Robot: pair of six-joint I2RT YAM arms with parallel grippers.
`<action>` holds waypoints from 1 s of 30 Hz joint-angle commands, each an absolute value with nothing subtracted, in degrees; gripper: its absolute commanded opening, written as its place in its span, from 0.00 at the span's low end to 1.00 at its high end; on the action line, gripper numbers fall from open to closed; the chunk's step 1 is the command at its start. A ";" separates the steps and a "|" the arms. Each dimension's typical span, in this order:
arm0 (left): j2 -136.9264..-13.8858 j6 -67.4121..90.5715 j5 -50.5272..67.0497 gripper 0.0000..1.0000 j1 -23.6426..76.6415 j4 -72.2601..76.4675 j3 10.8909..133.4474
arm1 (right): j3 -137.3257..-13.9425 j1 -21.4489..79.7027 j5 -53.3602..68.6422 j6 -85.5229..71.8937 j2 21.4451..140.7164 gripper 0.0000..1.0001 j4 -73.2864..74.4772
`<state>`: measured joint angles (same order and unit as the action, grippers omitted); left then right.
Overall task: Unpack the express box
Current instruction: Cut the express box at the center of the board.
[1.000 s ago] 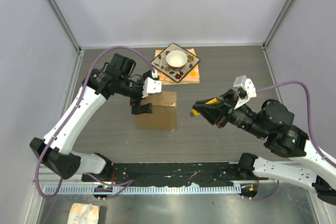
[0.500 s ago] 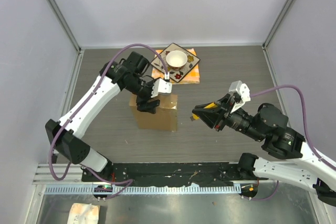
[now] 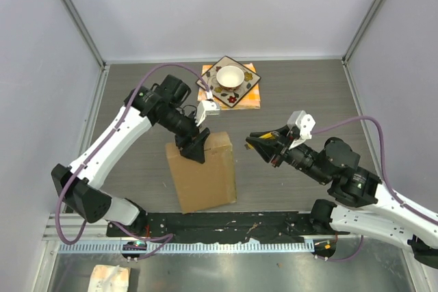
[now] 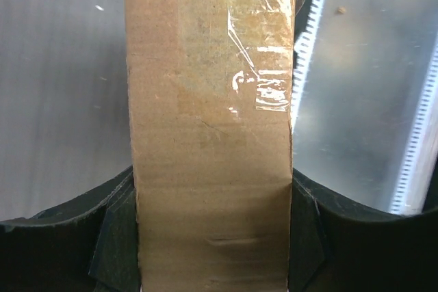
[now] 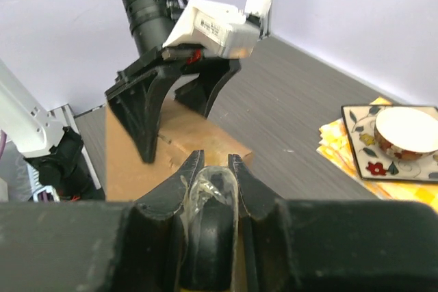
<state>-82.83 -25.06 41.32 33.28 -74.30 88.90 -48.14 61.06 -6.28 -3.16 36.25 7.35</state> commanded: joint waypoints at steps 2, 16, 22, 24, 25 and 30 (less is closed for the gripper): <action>-75.00 -15.83 51.58 0.28 31.21 -68.40 79.84 | -43.69 61.08 -5.71 2.11 36.65 0.01 -9.29; -56.61 -10.80 58.71 0.24 12.75 -43.32 55.55 | -42.36 61.96 -2.29 6.68 49.21 0.01 -22.14; -57.22 -19.60 63.80 0.19 12.39 -50.89 53.53 | -39.82 64.86 -3.34 8.43 54.40 0.01 -31.63; -57.74 -20.74 64.68 0.17 12.04 -52.11 53.61 | -39.03 66.52 -5.18 9.83 56.15 0.01 -34.71; -57.83 -21.96 64.77 0.17 12.04 -52.55 53.79 | -38.76 67.14 -6.23 10.63 56.68 0.01 -35.50; -60.12 -24.61 64.07 0.15 11.60 -56.34 55.20 | -37.36 70.57 -10.89 14.49 57.92 0.01 -40.25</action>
